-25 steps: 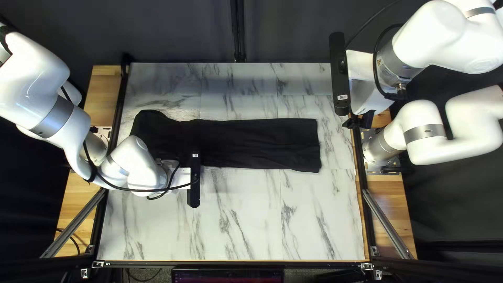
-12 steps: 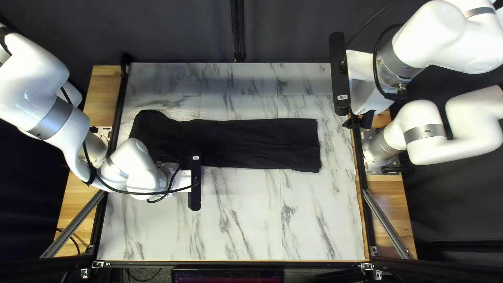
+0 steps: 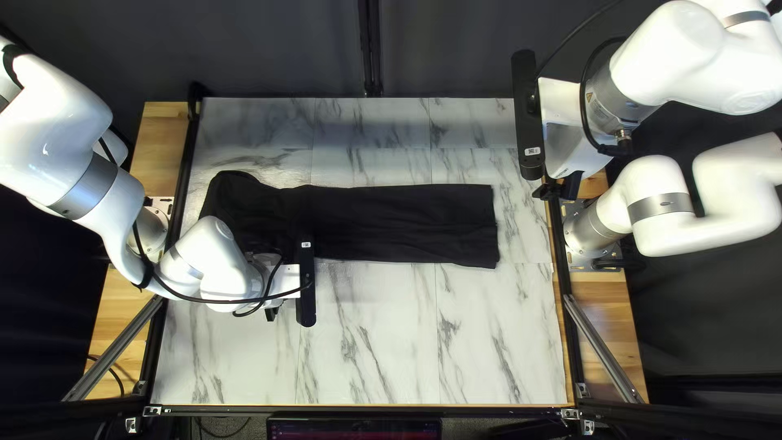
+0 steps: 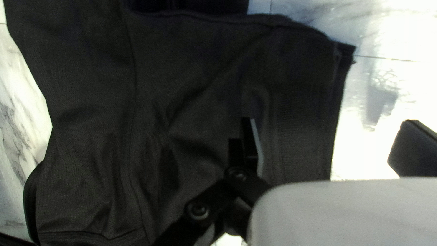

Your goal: Fold t-shirt

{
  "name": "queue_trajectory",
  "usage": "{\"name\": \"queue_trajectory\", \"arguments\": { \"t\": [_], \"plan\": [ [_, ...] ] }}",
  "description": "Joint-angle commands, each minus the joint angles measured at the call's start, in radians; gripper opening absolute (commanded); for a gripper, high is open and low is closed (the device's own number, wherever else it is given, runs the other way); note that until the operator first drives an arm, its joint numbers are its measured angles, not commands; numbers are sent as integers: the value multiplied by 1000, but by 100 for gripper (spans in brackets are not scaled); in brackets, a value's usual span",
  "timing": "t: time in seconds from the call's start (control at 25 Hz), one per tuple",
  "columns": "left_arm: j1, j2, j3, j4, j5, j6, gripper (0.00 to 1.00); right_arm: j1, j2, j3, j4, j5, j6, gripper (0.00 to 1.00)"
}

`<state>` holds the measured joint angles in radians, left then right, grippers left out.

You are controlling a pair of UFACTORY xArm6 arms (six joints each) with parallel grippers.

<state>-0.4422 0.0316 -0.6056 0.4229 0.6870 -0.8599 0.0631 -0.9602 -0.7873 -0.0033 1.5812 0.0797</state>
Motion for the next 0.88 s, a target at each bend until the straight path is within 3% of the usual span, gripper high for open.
{"name": "queue_trajectory", "arguments": {
  "t": [0.04,0.12,0.16,0.88],
  "plan": [
    [3,2,4,11,-7,-16,80,0,0,0,0,0,0,100],
    [4,1,9,13,-12,-21,88,0,0,0,0,0,0,100],
    [5,0,13,13,-16,-21,100,0,0,0,0,0,0,100],
    [1,-6,15,10,-15,-19,100,0,0,0,0,0,0,100]
  ]
}}
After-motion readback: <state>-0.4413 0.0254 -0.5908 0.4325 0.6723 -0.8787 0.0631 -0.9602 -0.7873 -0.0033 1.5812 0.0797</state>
